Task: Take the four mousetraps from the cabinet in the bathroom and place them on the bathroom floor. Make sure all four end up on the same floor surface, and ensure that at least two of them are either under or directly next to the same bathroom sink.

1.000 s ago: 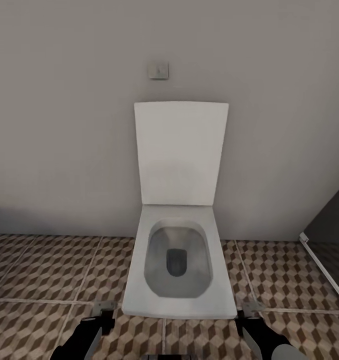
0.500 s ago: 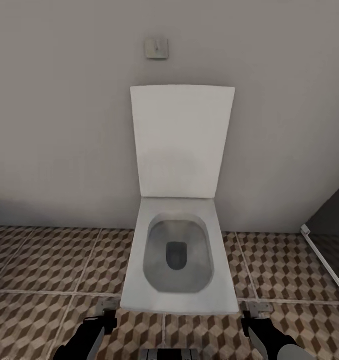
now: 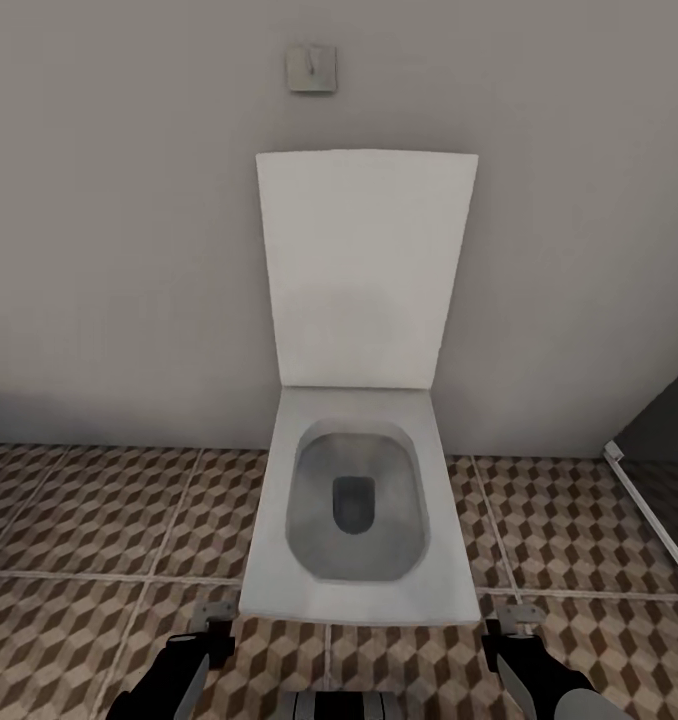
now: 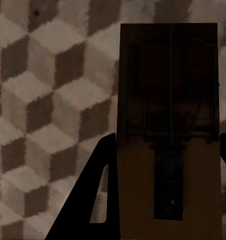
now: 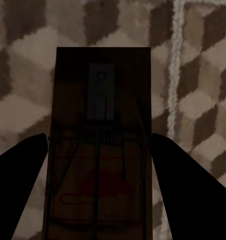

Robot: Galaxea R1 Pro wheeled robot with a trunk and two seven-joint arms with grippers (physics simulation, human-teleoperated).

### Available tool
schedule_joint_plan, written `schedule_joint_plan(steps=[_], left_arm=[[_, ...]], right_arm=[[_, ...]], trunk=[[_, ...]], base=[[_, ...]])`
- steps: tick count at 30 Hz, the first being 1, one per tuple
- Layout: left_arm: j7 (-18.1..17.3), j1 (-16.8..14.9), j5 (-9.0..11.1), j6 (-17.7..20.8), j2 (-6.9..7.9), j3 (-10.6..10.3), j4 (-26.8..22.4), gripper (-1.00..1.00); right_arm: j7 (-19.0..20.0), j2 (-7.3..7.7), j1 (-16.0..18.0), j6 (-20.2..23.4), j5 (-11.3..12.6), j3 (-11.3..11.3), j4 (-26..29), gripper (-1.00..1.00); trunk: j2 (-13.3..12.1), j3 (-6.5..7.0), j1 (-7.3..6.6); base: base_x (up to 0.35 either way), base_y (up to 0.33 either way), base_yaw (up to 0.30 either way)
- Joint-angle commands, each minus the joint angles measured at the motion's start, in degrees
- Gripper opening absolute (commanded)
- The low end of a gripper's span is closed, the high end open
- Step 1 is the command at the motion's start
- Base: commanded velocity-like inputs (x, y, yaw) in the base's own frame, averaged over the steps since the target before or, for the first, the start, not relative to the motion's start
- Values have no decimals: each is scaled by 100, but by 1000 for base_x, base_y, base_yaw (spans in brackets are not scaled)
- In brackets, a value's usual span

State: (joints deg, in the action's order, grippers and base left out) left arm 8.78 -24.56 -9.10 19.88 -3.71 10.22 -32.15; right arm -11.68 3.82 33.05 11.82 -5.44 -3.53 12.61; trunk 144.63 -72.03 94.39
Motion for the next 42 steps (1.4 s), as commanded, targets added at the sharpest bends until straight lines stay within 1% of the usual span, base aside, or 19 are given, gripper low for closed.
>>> schedule_joint_plan(steps=[1, 13, 19, 42], left_arm=[[-8, -2, -66, 29, -8, 32, -10, -100], [-6, -1, -66, 25, -7, 40, -98, -100], [0, 0, -66, 25, -7, 41, -151, -100], [1, 1, -66, 25, -7, 42, -166, -100]], right_arm=[[-1, -3, 0, 37, -57, -36, 12, -100], [-1, -6, 0, 31, -59, -34, 22, -100], [-1, -12, 0, 31, -62, -34, 22, -100], [14, -36, 0, 29, -62, -21, 83, -100]], trunk=[[2, -4, -1], [2, -4, -1], [2, -4, -1], [2, -4, -1]], base=[[0, 0, 0], [0, -3, 0], [0, -104, 0], [0, -8, 0]])
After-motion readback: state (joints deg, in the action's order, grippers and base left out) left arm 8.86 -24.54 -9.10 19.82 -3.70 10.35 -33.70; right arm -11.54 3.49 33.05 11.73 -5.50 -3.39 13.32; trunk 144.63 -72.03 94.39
